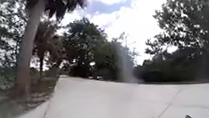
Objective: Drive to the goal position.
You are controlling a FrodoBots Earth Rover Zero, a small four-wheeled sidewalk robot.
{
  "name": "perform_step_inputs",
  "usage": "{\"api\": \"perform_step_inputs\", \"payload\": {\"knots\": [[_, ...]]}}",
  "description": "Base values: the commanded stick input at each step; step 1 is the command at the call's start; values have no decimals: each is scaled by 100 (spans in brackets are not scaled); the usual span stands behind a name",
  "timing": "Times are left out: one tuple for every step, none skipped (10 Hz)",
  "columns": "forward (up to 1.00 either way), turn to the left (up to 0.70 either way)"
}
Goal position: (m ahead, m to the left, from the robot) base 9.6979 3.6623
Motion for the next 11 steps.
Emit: {"api": "perform_step_inputs", "payload": {"knots": [[60,15],[60,15],[60,15],[60,15],[60,15],[60,15],[60,3],[60,1],[60,1],[60,1],[60,1]]}}
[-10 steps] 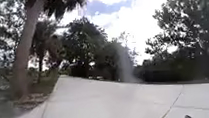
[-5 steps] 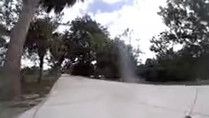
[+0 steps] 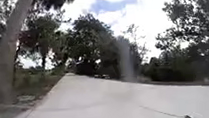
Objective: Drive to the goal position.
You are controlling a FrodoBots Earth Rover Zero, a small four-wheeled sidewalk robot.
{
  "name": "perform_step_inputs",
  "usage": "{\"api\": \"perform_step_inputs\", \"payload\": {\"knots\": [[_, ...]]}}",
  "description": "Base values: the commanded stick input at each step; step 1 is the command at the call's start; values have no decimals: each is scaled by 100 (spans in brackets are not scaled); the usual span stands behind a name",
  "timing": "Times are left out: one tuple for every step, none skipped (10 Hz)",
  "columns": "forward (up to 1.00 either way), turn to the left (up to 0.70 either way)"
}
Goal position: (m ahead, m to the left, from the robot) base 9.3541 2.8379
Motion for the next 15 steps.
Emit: {"api": "perform_step_inputs", "payload": {"knots": [[60,1],[60,1],[60,1],[60,1],[60,1],[60,1],[60,1],[60,1],[60,1],[60,1],[60,1],[60,1],[60,1],[60,1],[60,1]]}}
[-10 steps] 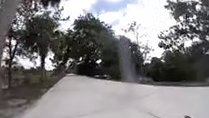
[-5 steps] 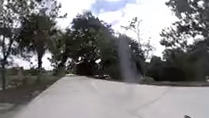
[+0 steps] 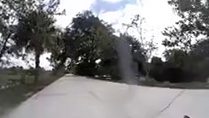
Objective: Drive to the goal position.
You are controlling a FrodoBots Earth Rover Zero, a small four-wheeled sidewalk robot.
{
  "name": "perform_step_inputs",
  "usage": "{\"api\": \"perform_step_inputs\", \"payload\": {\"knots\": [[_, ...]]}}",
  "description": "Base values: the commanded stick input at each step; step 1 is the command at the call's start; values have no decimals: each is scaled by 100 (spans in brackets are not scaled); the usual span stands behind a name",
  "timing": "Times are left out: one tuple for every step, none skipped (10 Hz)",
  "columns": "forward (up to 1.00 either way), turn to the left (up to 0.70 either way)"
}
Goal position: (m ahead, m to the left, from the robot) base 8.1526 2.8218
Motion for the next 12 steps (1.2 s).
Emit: {"api": "perform_step_inputs", "payload": {"knots": [[60,1],[60,1],[60,1],[60,1],[60,1],[60,1],[60,1],[60,2],[60,6],[60,12],[60,15],[60,15]]}}
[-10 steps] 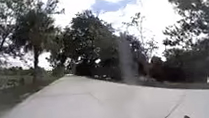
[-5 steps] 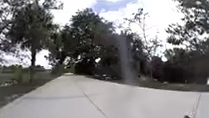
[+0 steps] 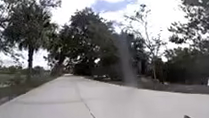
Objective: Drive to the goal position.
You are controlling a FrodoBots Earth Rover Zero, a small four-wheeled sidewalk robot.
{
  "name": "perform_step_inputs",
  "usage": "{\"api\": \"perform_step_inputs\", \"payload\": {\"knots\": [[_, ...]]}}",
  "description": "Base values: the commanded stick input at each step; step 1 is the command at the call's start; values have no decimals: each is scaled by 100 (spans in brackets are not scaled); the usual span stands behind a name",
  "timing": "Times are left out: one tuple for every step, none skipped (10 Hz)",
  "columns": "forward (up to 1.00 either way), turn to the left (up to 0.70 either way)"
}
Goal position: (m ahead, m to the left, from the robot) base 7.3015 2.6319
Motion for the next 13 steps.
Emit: {"api": "perform_step_inputs", "payload": {"knots": [[60,15],[60,15],[60,15],[60,15],[60,15],[60,15],[60,15],[60,15],[60,15],[60,15],[60,15],[60,2],[60,1]]}}
